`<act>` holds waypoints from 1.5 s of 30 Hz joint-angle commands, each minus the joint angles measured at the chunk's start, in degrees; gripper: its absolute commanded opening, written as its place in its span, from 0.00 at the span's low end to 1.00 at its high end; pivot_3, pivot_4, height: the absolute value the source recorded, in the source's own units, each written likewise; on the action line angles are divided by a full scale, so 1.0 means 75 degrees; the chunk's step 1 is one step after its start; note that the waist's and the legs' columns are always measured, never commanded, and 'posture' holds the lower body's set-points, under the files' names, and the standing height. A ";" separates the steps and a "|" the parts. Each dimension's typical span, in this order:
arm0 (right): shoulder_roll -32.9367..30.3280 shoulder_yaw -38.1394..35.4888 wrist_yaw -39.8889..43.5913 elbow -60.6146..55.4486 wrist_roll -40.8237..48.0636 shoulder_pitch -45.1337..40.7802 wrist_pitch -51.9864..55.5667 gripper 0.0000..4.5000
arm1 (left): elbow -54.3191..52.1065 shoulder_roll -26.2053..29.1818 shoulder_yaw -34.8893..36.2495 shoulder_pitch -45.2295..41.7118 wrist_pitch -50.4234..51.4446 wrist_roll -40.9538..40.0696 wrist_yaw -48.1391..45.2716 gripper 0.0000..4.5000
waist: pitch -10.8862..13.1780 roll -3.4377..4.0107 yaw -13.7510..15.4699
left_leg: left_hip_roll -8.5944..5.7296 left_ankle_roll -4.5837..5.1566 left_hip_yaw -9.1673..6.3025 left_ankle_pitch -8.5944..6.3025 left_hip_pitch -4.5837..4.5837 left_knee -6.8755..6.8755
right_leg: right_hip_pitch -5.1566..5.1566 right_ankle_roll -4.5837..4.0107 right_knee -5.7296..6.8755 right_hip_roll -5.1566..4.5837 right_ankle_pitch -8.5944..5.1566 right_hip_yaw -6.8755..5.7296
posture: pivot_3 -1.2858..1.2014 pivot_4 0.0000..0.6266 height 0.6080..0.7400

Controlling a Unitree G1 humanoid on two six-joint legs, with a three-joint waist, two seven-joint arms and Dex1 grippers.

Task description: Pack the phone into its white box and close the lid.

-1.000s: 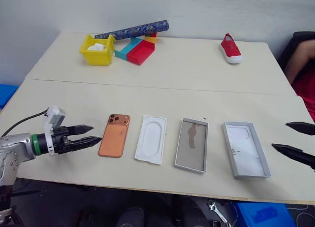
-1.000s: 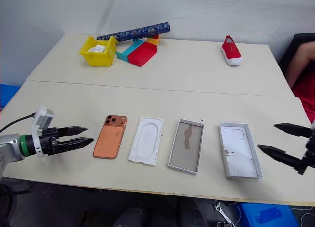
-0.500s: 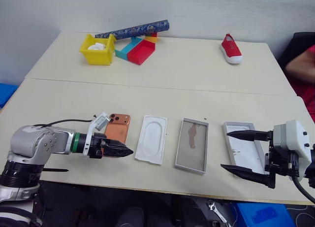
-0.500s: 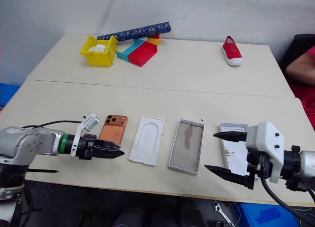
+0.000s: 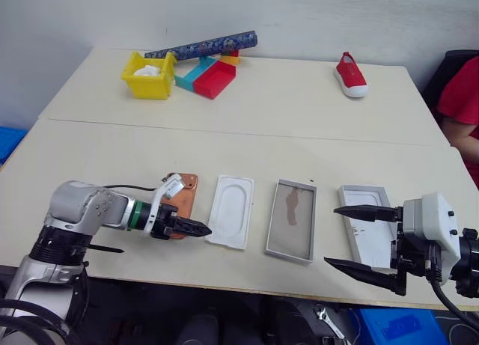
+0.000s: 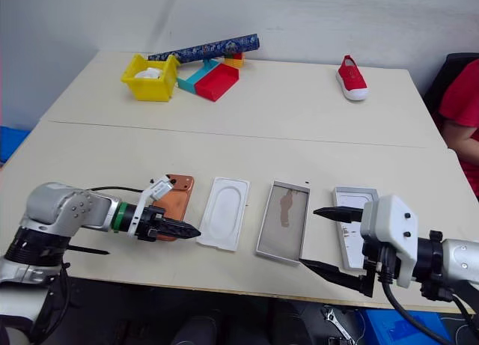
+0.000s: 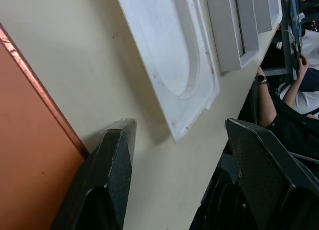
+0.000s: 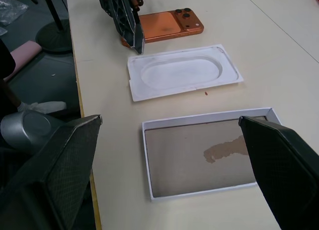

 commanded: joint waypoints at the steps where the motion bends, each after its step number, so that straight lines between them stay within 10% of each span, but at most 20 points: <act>1: 0.0055 0.0037 -0.0074 -0.0155 0.0048 0.0007 -0.0154 1.00 | 0.0325 -0.0252 -0.0233 -0.0154 -0.0064 0.0210 0.0092 0.66 | -0.0005 -0.0008 0.0001 | 0.0001 0.0000 -0.0001 0.0000 0.0001 0.0000 | 0.0000 0.0000 0.0000 0.0000 0.0000 -0.0001 | 0.52 0.24 1.00; 17: 0.0099 0.0085 -0.0201 -0.0142 -0.0087 0.0204 -0.0307 1.00 | 0.0502 -0.0781 -0.0418 -0.0028 -0.0159 0.0472 0.0166 0.40 | -0.0008 -0.0008 0.0188 | -0.0003 0.0001 -0.0001 -0.0005 -0.0001 0.0049 | 0.0006 0.0000 -0.0001 -0.0002 0.0000 0.0000 | 0.52 0.24 1.00; 24: 0.0101 0.0153 -0.0189 -0.0053 -0.0200 0.0206 -0.0375 1.00 | 0.0593 -0.1087 -0.0054 -0.0119 0.0143 0.0351 0.0304 0.00 | -0.0020 0.0007 0.0203 | -0.0004 0.0004 -0.0002 -0.0007 0.0000 0.0060 | 0.0010 0.0000 0.0001 -0.0002 0.0000 -0.0001 | 0.52 0.24 1.00; 37: -0.0031 0.0642 0.0243 0.0082 -0.1464 0.0622 -0.1025 1.00 | 0.0362 -0.0702 0.0890 -0.0280 0.0956 -0.0085 0.0157 0.00 | -0.0012 -0.0005 0.0140 | 0.0000 -0.0004 -0.0002 -0.0008 -0.0002 0.0073 | 0.0003 0.0000 0.0018 0.0005 0.0000 0.0000 | 0.52 0.24 1.00; 45: -0.0169 0.3261 -0.0227 0.0976 -0.3632 -0.0294 -0.1529 1.00 | 0.0085 0.0137 0.1553 -0.0131 0.1123 -0.1611 -0.0276 0.00 | -0.0007 -0.0011 -0.0015 | -0.0001 -0.0008 -0.0004 -0.0009 -0.0003 0.0082 | 0.0004 -0.0001 0.0020 0.0003 -0.0001 -0.0001 | 0.52 0.24 1.00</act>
